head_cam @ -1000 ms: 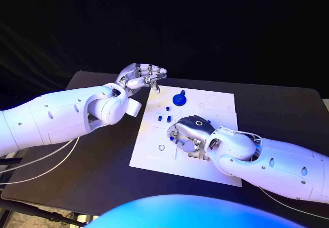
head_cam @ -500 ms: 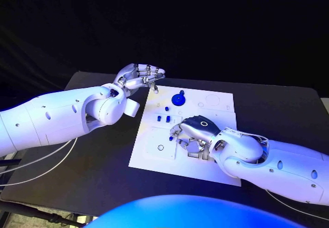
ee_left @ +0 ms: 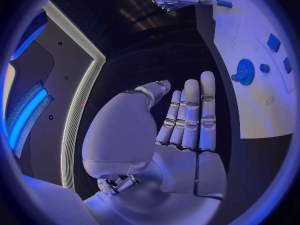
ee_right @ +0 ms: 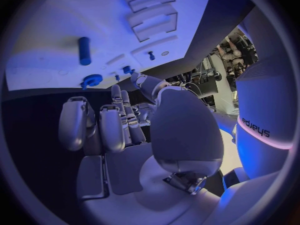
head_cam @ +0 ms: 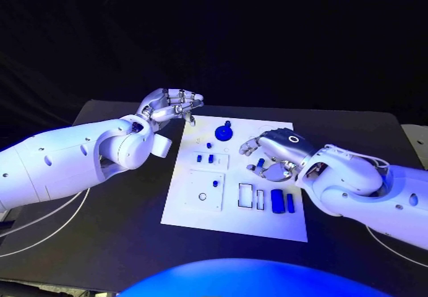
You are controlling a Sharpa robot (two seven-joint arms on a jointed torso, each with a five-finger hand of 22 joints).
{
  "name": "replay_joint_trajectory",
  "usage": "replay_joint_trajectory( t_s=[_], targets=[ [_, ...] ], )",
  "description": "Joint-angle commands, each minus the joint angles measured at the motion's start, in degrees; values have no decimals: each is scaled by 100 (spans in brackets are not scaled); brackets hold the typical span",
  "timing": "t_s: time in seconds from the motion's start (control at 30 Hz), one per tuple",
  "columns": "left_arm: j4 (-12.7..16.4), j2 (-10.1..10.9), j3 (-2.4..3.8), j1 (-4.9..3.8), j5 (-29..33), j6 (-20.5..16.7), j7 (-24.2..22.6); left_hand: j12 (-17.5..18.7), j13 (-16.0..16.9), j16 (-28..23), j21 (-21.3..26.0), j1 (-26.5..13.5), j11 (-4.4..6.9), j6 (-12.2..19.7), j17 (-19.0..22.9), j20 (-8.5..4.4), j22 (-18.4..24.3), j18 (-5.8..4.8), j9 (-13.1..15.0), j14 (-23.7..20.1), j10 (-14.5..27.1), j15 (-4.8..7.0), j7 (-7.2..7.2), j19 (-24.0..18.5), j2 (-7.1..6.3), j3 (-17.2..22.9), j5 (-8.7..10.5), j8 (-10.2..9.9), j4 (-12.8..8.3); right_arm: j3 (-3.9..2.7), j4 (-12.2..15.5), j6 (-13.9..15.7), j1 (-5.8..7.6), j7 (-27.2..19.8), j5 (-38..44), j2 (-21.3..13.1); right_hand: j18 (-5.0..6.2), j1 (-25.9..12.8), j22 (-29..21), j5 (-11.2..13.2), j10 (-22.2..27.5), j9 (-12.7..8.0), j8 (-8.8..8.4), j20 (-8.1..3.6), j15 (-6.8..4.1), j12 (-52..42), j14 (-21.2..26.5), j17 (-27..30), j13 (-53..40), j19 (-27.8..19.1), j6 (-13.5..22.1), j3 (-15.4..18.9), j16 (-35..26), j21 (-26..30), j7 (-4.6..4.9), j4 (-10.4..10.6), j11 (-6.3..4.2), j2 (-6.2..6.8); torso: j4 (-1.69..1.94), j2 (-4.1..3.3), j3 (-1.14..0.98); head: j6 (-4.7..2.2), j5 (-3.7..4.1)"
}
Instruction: Assemble the parts on the task board
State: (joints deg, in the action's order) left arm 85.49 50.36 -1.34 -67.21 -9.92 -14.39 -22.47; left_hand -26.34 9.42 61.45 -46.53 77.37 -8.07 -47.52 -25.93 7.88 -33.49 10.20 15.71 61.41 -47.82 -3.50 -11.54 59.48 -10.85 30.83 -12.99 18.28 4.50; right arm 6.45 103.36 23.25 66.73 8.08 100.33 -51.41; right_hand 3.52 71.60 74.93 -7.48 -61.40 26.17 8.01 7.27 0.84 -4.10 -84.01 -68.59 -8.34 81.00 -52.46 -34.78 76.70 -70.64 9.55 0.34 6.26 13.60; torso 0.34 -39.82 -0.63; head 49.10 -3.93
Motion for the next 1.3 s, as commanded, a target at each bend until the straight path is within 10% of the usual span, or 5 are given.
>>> replay_joint_trajectory(
  t_s=[0.03, 0.13, 0.37, 1.3],
  targets=[
    [4, -11, 3, -2, 24, 135, -23, -30, -6, -31, 26, 28, -15, 20, 9, 32, 6, 36, 5, -45, 40, 6, -17, 3, 18, -25, -31, 1, 1, -9, -57, -668, 107, 79, -192, -147, 130, -73, 593, 27, 158, -28, -57, -4, 60, -26, -109, 82, 57, -174, 82, 258, -64, 352, -14, 71, -6, 24, 0, 5, 1, -55, 104],
    [9, -15, 2, -2, 24, 149, -26, -30, -6, -31, 26, 28, -15, 20, 9, 32, 6, 36, 5, -45, 40, 6, -17, 3, 18, -25, -31, 1, 1, -12, -157, -1071, 191, 60, -21, -309, 188, 41, 444, 37, 298, -48, -93, 6, 70, -97, -28, 242, 105, -326, 135, 541, -172, 709, -162, 97, 8, 19, 1, 6, 11, -95, 151],
    [-3, -12, 2, -2, 24, 144, -30, -30, -6, -31, 26, 28, -15, 20, 9, 32, 6, 36, 5, -45, 40, 6, -17, 3, 18, -25, -31, 1, 1, 1, -274, -1459, 214, 19, 114, -381, 188, 180, 422, -5, 365, -70, -127, 11, 71, -199, -33, 242, 143, -305, 179, 807, -157, 751, -150, 142, 11, -45, -7, 2, -13, -103, 168],
    [-29, -24, 2, -2, 24, 141, -25, -30, -6, -31, 26, 28, -15, 20, 9, 32, 6, 36, 5, -45, 40, 6, -17, 3, 18, -25, -31, 1, 1, 51, -793, -1130, 107, 24, 114, 175, -20, 392, 890, 122, -548, -58, 99, -121, -80, -582, -209, -165, 221, 247, -406, 203, 179, -301, -132, 361, -169, -364, 11, -2, -3, -89, 173]
  ],
)
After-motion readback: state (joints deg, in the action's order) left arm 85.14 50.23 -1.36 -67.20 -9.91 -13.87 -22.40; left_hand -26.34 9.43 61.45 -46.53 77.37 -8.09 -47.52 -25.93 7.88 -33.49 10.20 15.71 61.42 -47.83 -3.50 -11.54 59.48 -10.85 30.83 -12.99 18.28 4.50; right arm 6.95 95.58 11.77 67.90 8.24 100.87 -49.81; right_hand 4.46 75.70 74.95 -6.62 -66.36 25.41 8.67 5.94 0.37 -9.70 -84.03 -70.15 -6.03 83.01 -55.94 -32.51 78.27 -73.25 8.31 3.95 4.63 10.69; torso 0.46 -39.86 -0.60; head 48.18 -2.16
